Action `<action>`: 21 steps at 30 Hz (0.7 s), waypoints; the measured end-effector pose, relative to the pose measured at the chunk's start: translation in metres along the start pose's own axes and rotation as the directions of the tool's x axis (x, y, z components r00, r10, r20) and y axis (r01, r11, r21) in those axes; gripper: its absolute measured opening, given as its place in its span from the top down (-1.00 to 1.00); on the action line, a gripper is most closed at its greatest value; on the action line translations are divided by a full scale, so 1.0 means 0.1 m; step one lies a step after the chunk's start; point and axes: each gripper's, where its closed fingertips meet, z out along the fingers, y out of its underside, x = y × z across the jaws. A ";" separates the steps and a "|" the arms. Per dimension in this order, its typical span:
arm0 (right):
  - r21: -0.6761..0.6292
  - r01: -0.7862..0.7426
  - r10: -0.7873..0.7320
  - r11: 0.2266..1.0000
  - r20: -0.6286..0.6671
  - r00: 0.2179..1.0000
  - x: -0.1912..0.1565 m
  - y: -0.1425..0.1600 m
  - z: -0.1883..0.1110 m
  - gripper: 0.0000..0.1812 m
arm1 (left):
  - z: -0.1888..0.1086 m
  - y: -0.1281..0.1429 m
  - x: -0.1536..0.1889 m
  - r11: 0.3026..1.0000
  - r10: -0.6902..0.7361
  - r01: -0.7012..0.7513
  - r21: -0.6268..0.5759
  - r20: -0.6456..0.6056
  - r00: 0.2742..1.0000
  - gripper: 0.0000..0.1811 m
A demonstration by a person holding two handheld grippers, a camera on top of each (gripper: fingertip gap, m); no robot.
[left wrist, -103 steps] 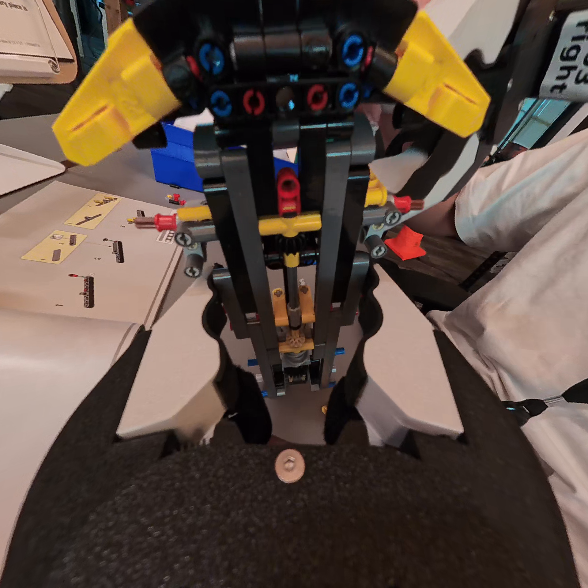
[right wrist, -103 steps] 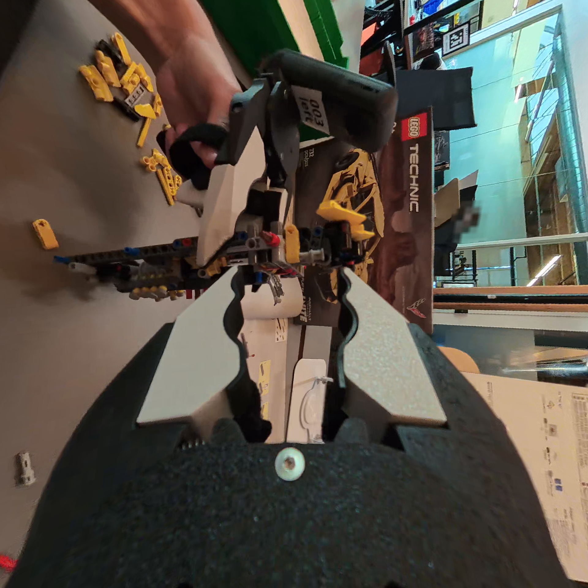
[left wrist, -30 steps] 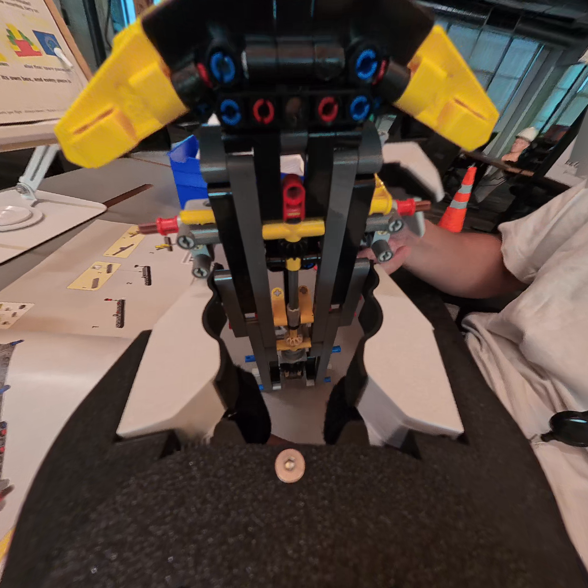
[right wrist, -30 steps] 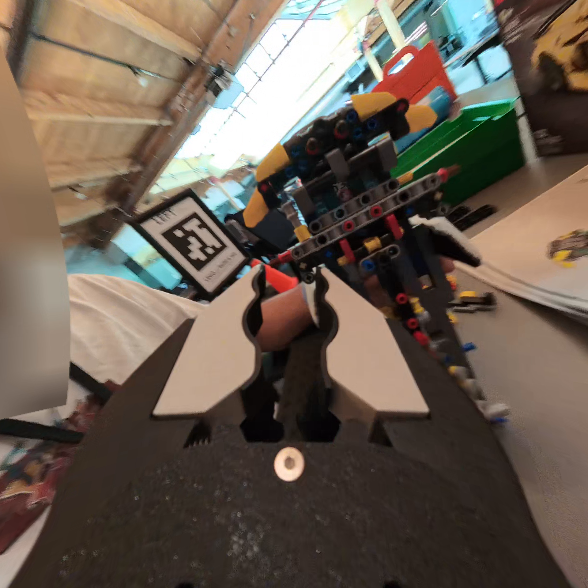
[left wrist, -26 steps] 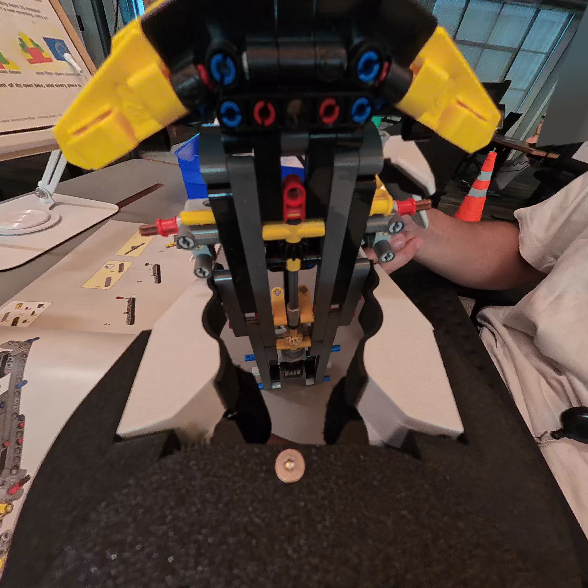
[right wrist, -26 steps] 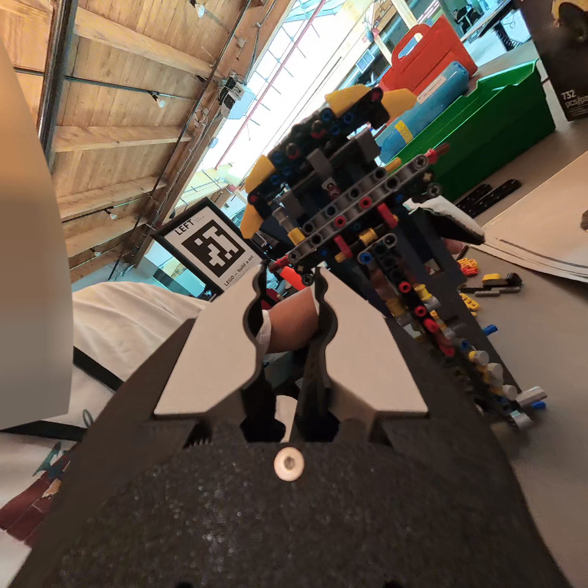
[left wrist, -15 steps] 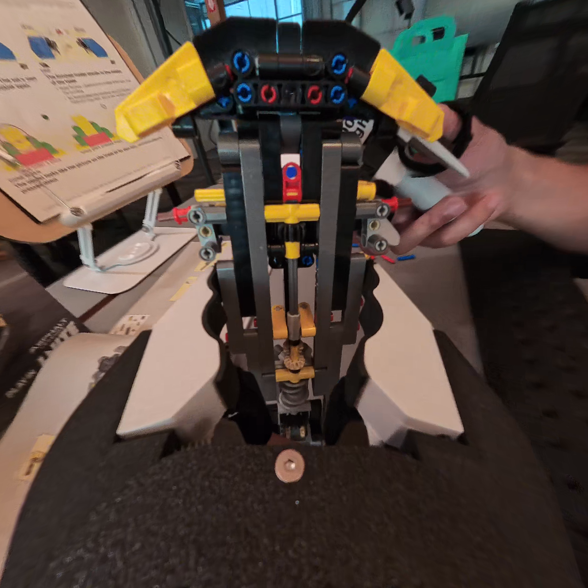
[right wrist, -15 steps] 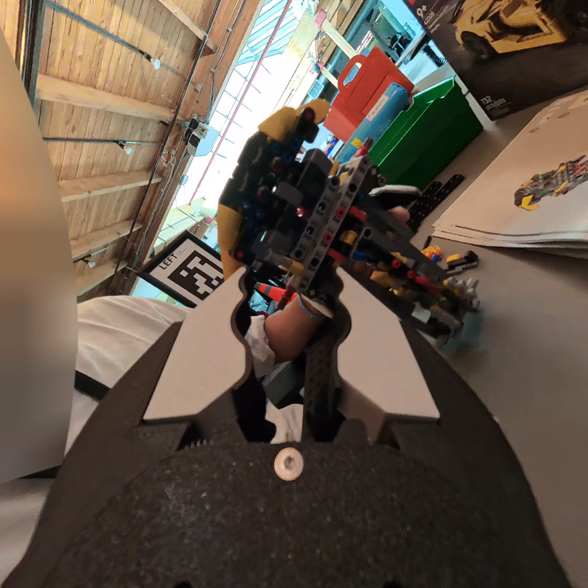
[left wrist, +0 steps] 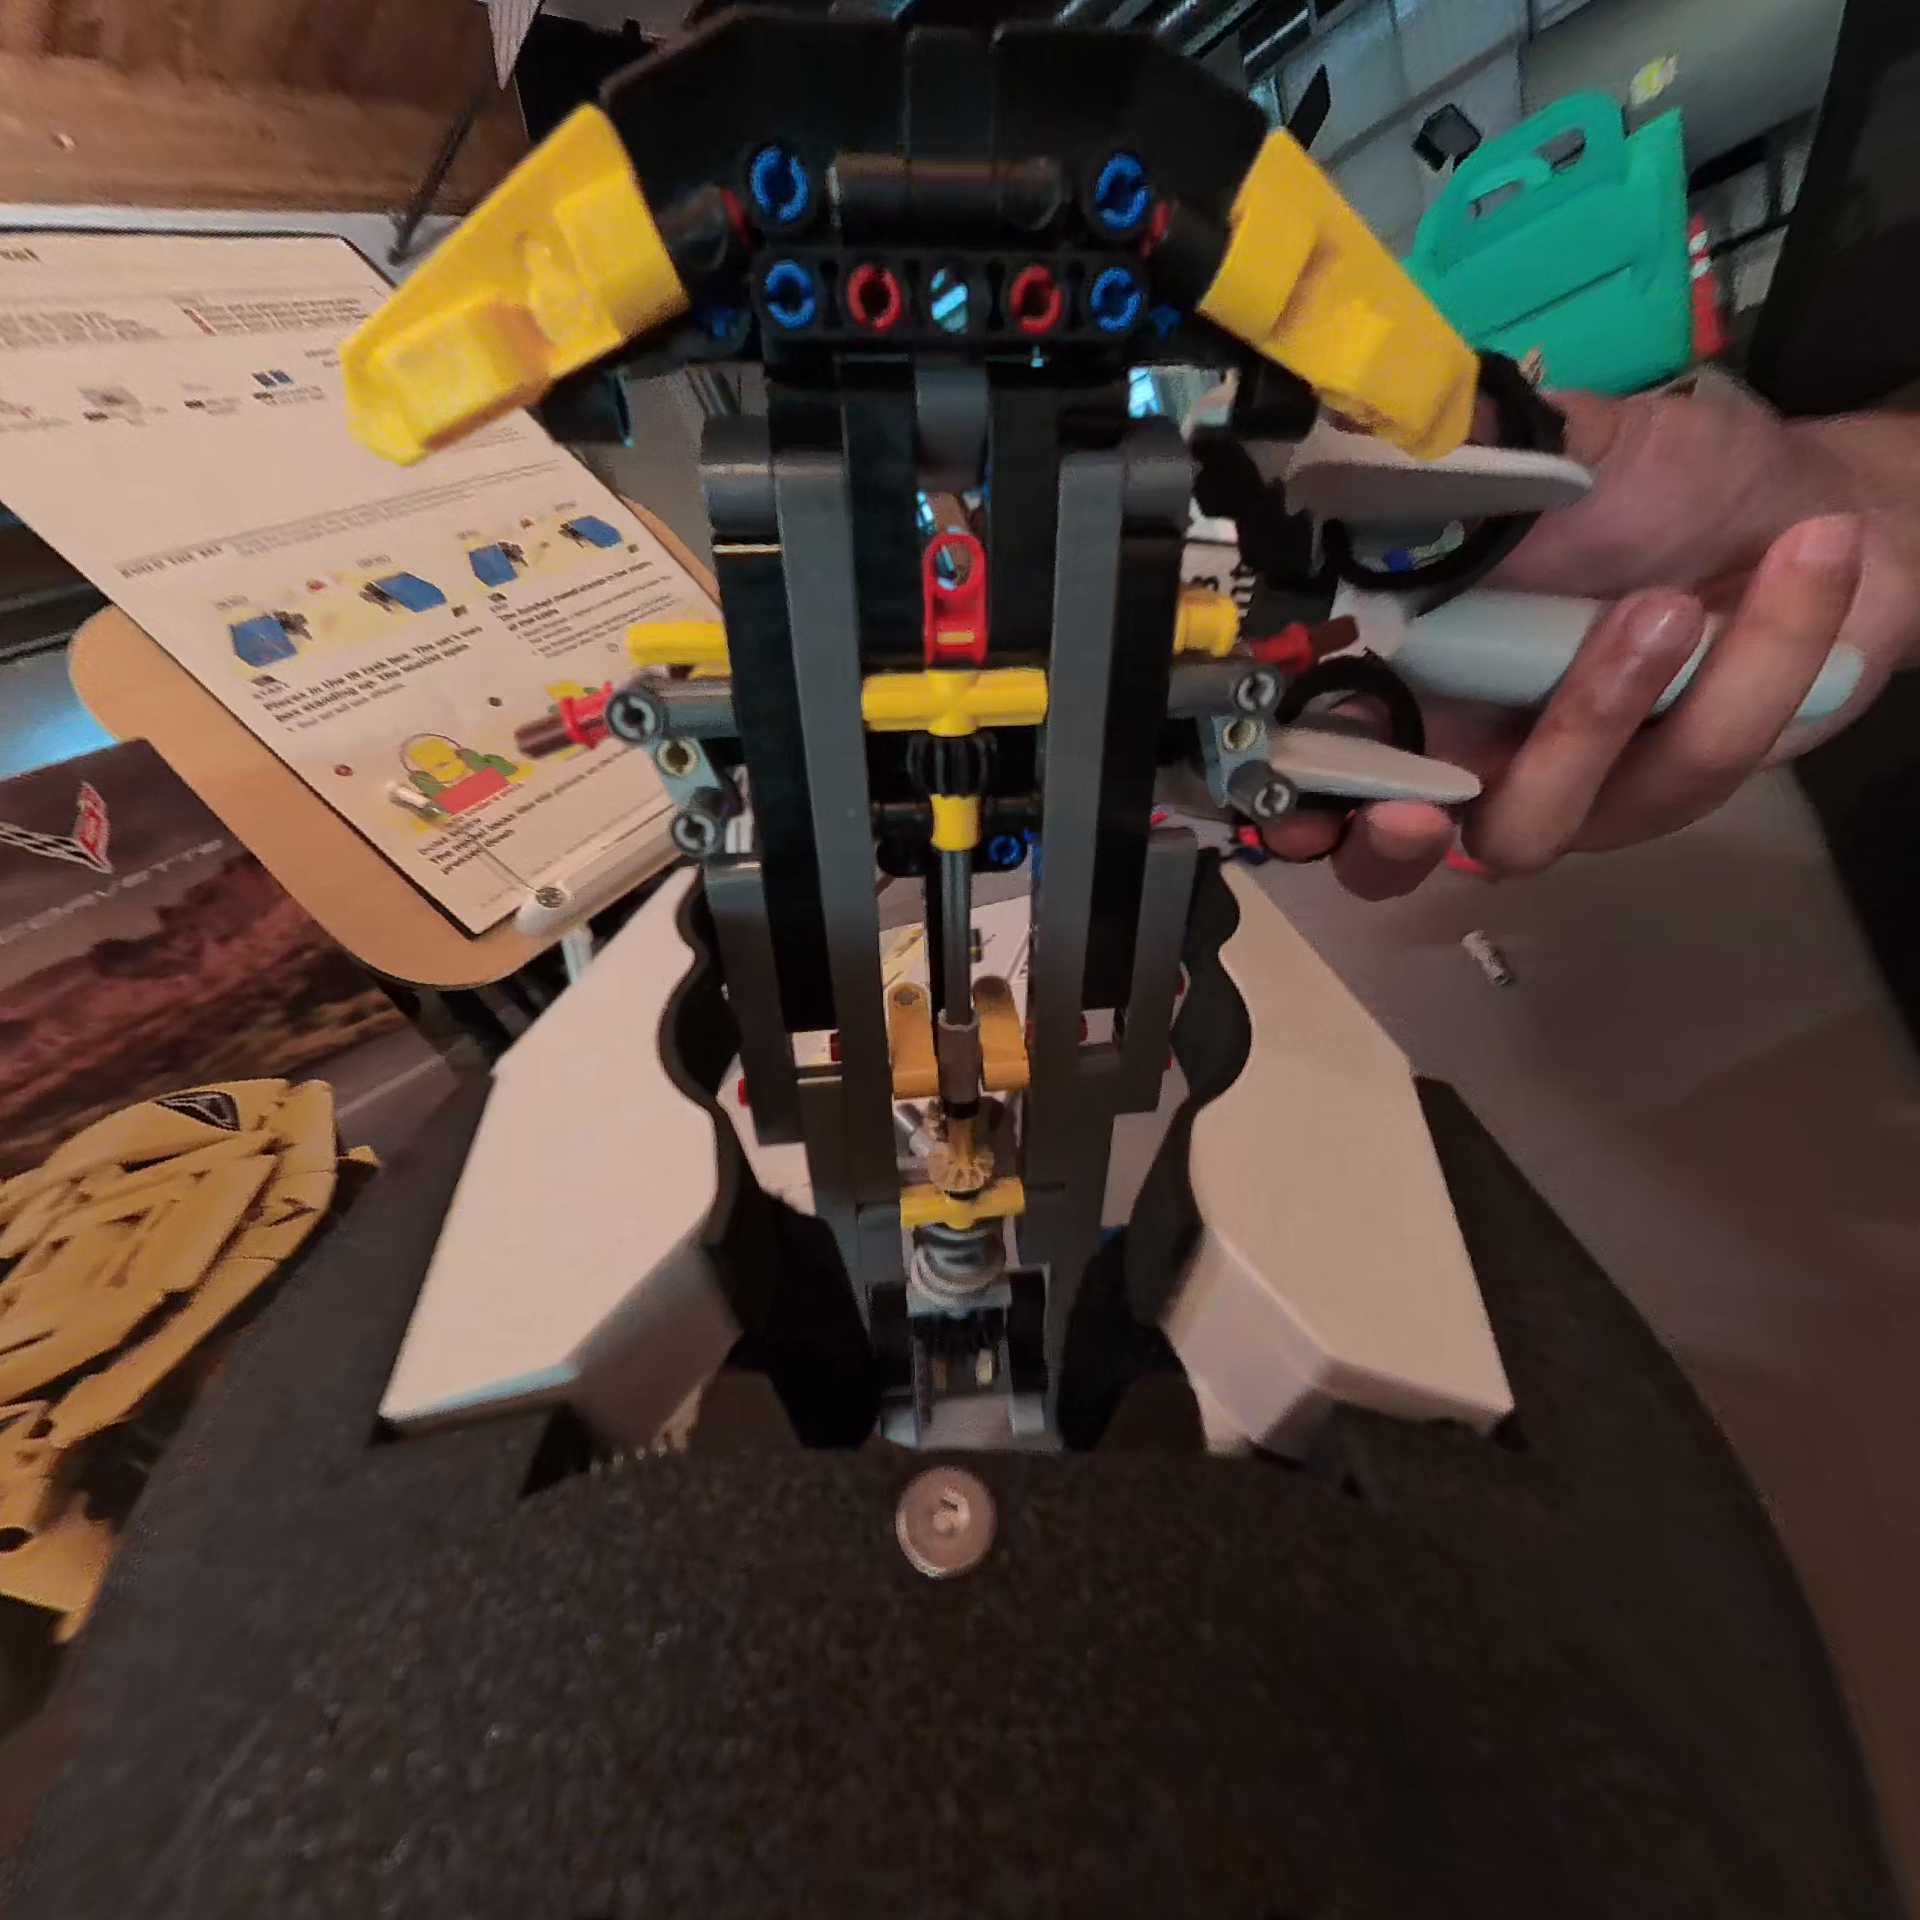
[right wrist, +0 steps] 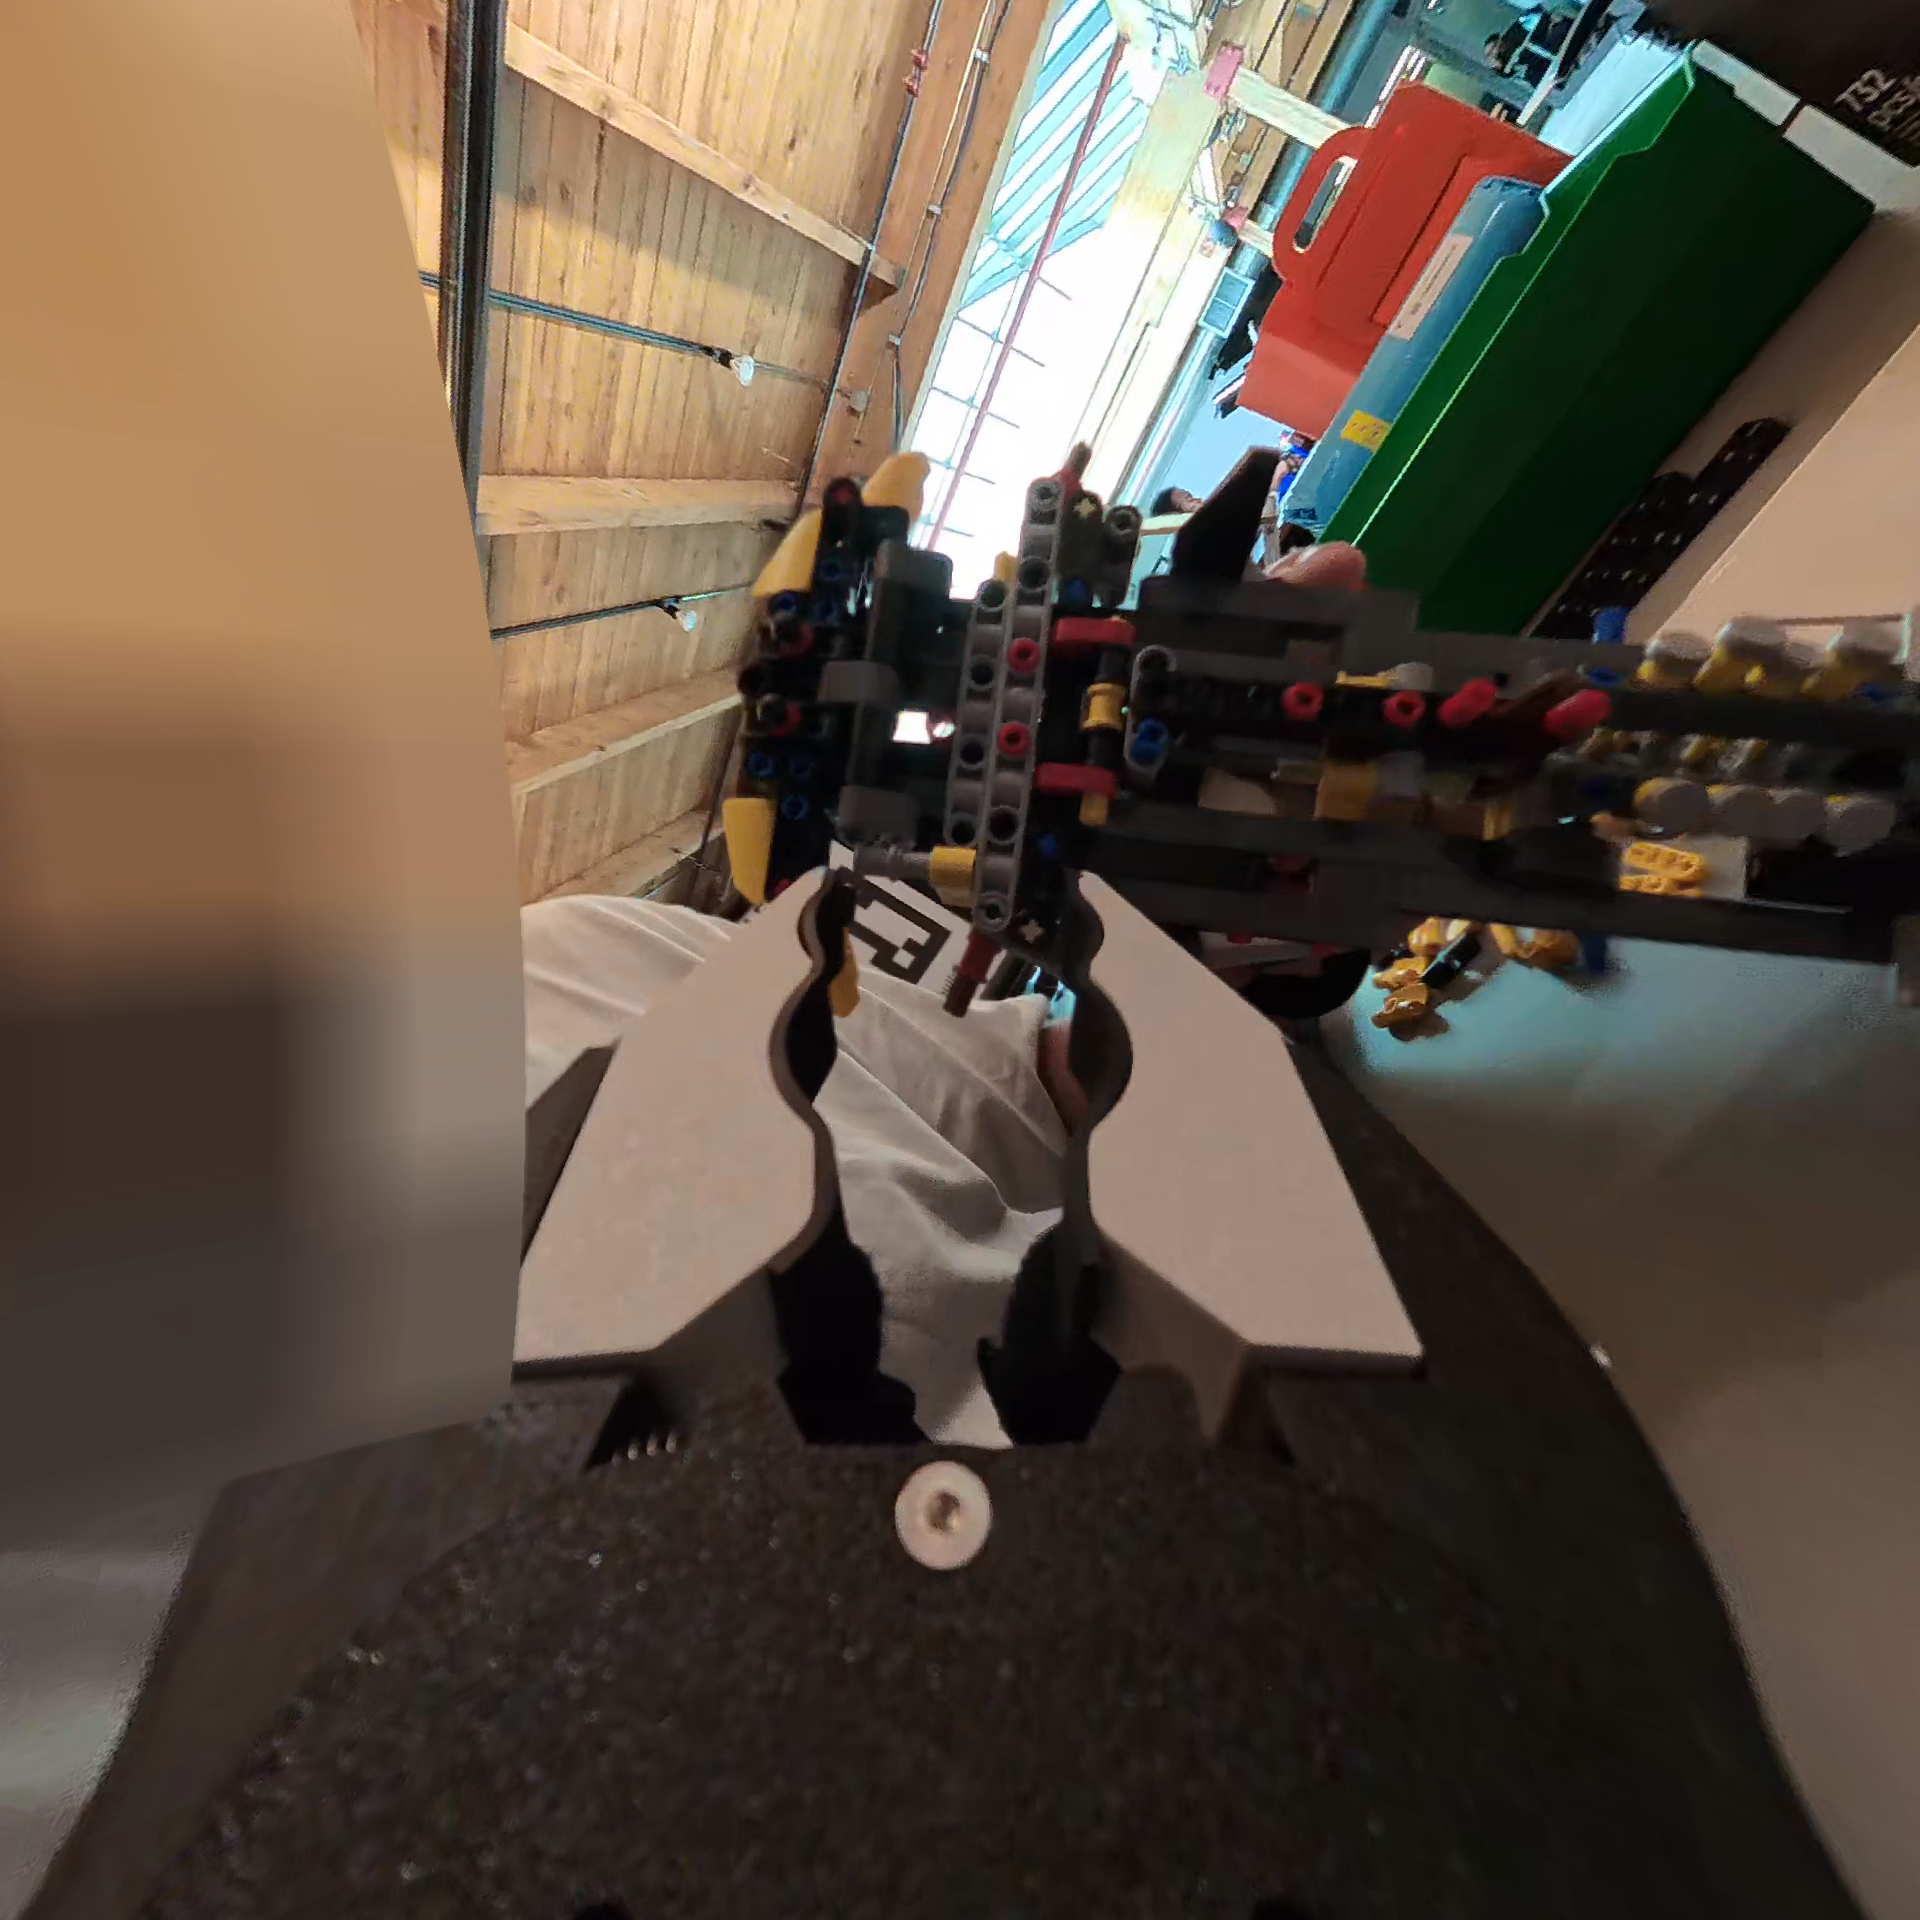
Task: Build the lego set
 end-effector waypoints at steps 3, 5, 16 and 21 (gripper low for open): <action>-0.018 -0.006 0.006 1.000 -0.020 1.000 0.05 0.04 0.01 0.58 | 0.01 0.05 0.02 0.998 0.059 -0.058 -0.020 0.011 0.998 0.07; -0.035 0.009 -0.011 0.999 -0.050 0.999 0.11 0.09 0.02 0.67 | 0.01 0.08 0.05 0.997 0.065 -0.065 -0.029 0.002 0.998 0.07; -0.092 0.287 -0.301 0.954 -0.245 0.922 0.17 0.12 0.01 0.66 | -0.02 0.13 0.09 0.990 0.129 -0.128 -0.062 0.002 0.992 0.07; -0.116 0.300 -0.320 0.947 -0.233 0.918 0.12 0.19 0.00 0.55 | -0.05 0.15 0.08 0.990 0.128 -0.127 -0.067 0.008 0.992 0.07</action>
